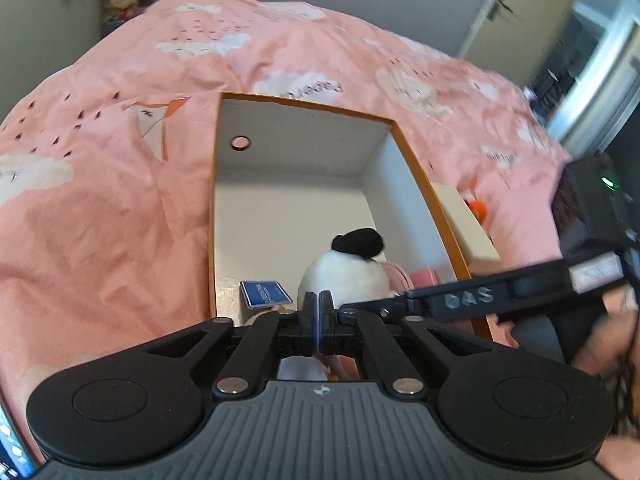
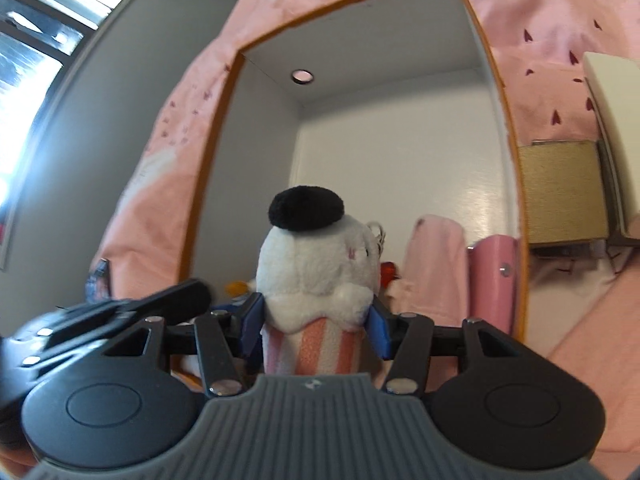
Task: Organize objects
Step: 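Lower both plushes into the open box and open both grippers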
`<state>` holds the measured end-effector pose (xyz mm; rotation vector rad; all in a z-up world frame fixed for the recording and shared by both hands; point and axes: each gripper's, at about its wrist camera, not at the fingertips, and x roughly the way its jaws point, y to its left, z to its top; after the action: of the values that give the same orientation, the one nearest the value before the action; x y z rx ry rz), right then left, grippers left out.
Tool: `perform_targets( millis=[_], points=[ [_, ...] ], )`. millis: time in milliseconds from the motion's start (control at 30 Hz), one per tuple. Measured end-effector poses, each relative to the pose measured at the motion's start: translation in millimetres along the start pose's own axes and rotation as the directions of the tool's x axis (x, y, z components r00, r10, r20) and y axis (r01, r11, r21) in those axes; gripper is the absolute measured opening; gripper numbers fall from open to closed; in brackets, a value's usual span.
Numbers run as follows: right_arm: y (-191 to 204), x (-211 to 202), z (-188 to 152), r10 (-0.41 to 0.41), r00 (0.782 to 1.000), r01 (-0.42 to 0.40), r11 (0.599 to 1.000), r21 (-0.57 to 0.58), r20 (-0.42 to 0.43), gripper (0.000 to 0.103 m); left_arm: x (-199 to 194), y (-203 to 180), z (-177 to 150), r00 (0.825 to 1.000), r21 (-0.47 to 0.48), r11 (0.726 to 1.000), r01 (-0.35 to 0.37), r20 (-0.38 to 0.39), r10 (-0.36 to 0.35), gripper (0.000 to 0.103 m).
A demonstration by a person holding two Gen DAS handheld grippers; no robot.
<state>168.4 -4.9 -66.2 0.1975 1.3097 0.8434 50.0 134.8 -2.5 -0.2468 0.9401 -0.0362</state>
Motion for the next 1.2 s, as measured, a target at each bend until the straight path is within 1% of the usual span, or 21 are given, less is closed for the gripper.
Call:
perform_targets(
  millis=[33, 133, 167, 233, 267, 333, 433, 567, 633, 700, 800, 867, 900, 933, 967, 1033, 1100, 1167, 1200],
  points=[
    [-1.0, 2.3, 0.2, -0.009, 1.0, 0.009, 1.0, -0.001, -0.01, 0.056, -1.2, -1.8, 0.3, 1.0, 0.029, 1.0, -0.012, -0.021, 0.013, 0.004],
    [-4.2, 10.0, 1.7, -0.015, 0.999, 0.015, 1.0, -0.005, -0.031, 0.057, -2.1, -4.3, 0.4, 0.996, 0.103, 0.994, -0.041, -0.078, 0.049, 0.005],
    [-4.1, 11.7, 1.7, -0.022, 0.999, 0.022, 1.0, -0.01, -0.037, 0.057, -1.5, -5.2, 0.3, 0.994, 0.129, 0.991, -0.037, -0.094, 0.049, 0.01],
    [-4.8, 14.9, 3.6, -0.029, 0.999, 0.028, 0.999, -0.014, -0.045, 0.057, 2.9, -6.5, -0.4, 0.988, 0.164, 0.986, -0.019, -0.151, 0.044, 0.017],
    [-5.1, 16.6, 4.0, -0.03, 0.998, 0.029, 0.999, -0.015, -0.049, 0.057, 6.7, -7.9, -0.5, 0.984, 0.182, 0.983, -0.015, -0.173, 0.047, 0.017],
    [-5.3, 17.2, 2.6, -0.034, 0.998, 0.033, 0.999, -0.022, -0.058, 0.057, 13.6, -12.3, -3.1, 0.978, 0.217, 0.976, -0.031, -0.197, 0.075, 0.017],
    [-6.6, 17.7, 1.4, -0.033, 0.997, 0.032, 0.999, -0.023, -0.064, 0.057, 20.3, -21.7, -5.1, 0.969, 0.265, 0.963, -0.052, -0.218, 0.112, 0.018],
    [-9.5, 15.7, 0.1, -0.028, 0.997, 0.027, 0.999, -0.018, -0.066, 0.057, 35.2, -29.5, -5.7, 0.953, 0.288, 0.953, -0.091, -0.253, 0.167, 0.018],
    [-11.0, 13.3, -0.8, -0.03, 0.997, 0.029, 0.999, -0.02, -0.067, 0.057, 42.0, -35.4, -7.3, 0.943, 0.32, 0.94, -0.114, -0.264, 0.204, 0.018],
    [-11.1, 13.1, -1.1, -0.028, 0.997, 0.027, 0.999, -0.019, -0.066, 0.057, 47.6, -38.1, -5.8, 0.935, 0.334, 0.934, -0.125, -0.274, 0.224, 0.018],
    [-12.7, 11.3, -2.7, -0.021, 0.998, 0.02, 1.0, -0.02, -0.064, 0.057, 52.8, -36.3, 3.1, 0.925, 0.362, 0.926, -0.103, -0.307, 0.223, 0.023],
    [-13.4, 10.5, -2.6, -0.017, 0.998, 0.016, 1.0, -0.021, -0.063, 0.057, 58.6, -30.2, 13.8, 0.911, 0.381, 0.922, -0.063, -0.356, 0.21, 0.031],
    [-12.0, 12.2, -1.8, -0.015, 0.998, 0.014, 1.0, -0.02, -0.063, 0.057, 61.3, -27.7, 18.3, 0.903, 0.386, 0.921, -0.045, -0.379, 0.203, 0.032],
    [-12.1, 12.4, -1.7, -0.012, 0.998, 0.011, 1.0, -0.019, -0.061, 0.057, 64.3, -25.3, 22.2, 0.894, 0.392, 0.919, -0.035, -0.398, 0.203, 0.036],
    [-12.9, 12.0, -1.8, -0.008, 0.998, 0.007, 1.0, -0.017, -0.06, 0.057, 67.8, -23.1, 26.1, 0.886, 0.402, 0.915, -0.033, -0.411, 0.212, 0.043],
    [-16.3, 11.0, -1.8, 0.004, 0.998, -0.005, 1.0, -0.001, -0.056, 0.057, 73.5, -21.5, 29.9, 0.876, 0.423, 0.906, -0.031, -0.425, 0.229, 0.05],
    [-19.0, 10.7, -1.2, 0.021, 0.998, -0.02, 1.0, 0.012, -0.053, 0.057, 77.0, -25.0, 31.0, 0.872, 0.441, 0.897, -0.02, -0.431, 0.231, 0.049],
    [-20.2, 10.8, -0.9, 0.027, 0.998, -0.026, 1.0, 0.016, -0.054, 0.057, 81.9, -26.0, 30.2, 0.869, 0.433, 0.901, 0.001, -0.447, 0.213, 0.045],
    [-19.7, 11.0, -0.8, 0.035, 0.998, -0.034, 0.999, 0.015, -0.055, 0.057, 85.0, -27.5, 28.3, 0.867, 0.435, 0.9, 0.002, -0.449, 0.215, 0.041]
  ],
)
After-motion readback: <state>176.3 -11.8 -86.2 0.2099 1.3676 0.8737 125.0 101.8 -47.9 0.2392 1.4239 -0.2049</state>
